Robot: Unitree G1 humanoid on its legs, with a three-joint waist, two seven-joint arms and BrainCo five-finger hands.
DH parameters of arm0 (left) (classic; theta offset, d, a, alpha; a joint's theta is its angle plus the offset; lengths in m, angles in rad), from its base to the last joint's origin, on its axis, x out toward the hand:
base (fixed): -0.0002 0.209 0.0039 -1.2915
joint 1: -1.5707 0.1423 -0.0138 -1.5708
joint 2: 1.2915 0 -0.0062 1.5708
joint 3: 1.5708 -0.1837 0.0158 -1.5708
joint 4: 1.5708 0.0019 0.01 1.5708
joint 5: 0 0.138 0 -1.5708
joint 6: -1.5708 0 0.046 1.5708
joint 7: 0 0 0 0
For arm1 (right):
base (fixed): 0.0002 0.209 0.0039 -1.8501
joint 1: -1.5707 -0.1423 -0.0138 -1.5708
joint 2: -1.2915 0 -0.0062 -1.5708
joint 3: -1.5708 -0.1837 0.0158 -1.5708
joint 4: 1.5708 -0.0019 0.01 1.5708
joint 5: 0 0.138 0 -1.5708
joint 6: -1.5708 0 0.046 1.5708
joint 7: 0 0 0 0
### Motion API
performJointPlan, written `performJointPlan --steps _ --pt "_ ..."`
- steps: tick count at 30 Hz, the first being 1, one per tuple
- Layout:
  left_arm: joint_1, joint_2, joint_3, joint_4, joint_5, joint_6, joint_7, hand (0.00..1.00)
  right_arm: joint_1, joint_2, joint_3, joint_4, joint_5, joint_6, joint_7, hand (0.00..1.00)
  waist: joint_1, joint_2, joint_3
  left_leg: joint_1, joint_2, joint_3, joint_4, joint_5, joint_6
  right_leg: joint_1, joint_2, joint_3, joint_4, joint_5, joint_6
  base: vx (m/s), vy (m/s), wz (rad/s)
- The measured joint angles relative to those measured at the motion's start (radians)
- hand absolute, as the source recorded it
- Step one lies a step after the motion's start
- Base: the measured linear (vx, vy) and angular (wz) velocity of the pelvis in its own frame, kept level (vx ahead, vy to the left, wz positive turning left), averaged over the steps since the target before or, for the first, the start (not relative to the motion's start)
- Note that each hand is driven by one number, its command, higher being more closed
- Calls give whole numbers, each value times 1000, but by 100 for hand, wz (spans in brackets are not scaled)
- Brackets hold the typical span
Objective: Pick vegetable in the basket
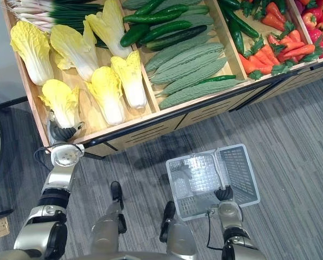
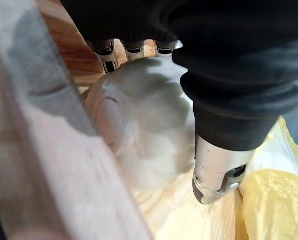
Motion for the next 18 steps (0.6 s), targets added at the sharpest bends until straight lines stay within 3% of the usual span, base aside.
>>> performJointPlan --steps 7,18 --pt "-73 23 -16 61 57 1 -1 100 -12 -2 6 0 0 -3 1 100 12 1 16 -1 -2 4 3 -2 1 -10 -2 7 1 2 3 0 0 -2" --pt "-110 43 -22 126 54 0 -2 100 -13 -3 9 5 0 -4 2 100 11 0 18 14 -6 4 6 -1 1 7 -8 7 5 2 3 0 0 -1"
